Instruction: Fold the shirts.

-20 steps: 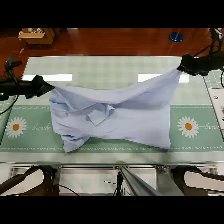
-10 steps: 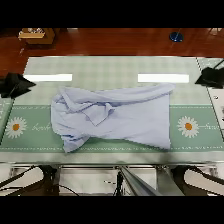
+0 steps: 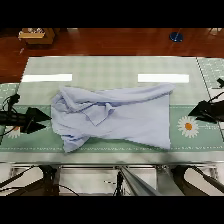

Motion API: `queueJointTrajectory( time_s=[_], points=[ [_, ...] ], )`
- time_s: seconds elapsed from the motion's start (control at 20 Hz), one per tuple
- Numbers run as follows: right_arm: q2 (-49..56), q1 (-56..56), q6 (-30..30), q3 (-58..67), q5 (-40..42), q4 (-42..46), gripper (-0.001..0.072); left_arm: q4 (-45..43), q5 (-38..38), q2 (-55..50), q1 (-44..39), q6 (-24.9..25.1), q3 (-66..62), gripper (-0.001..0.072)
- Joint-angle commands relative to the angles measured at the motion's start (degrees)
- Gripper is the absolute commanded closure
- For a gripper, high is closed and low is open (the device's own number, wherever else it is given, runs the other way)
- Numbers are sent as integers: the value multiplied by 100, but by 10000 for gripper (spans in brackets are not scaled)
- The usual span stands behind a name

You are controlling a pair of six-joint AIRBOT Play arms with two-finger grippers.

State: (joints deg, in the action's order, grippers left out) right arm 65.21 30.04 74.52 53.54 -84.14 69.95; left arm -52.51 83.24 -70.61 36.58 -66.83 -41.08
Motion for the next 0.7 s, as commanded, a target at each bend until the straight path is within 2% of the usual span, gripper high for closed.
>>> queueJointTrajectory(
  time_s=[0.0, 0.35, 0.55, 0.6, 0.65],
  points=[
    [-160, 92, -122, -643, 190, -195, 214, -452, -138, -11, 17, 9, 284, -13],
    [-164, 92, -160, -935, 216, -546, 214, -452, -225, -435, -63, 11, 289, -13],
    [-164, 92, -157, -935, 216, -922, 215, -243, -802, -787, -656, 11, 284, -13],
    [-164, 92, -157, -935, 184, -1012, 214, -168, -894, -879, -841, 11, 284, 86],
    [-184, 92, -164, -935, 127, -1056, 214, -166, -925, -955, -1012, 11, 284, 393]
  ],
)
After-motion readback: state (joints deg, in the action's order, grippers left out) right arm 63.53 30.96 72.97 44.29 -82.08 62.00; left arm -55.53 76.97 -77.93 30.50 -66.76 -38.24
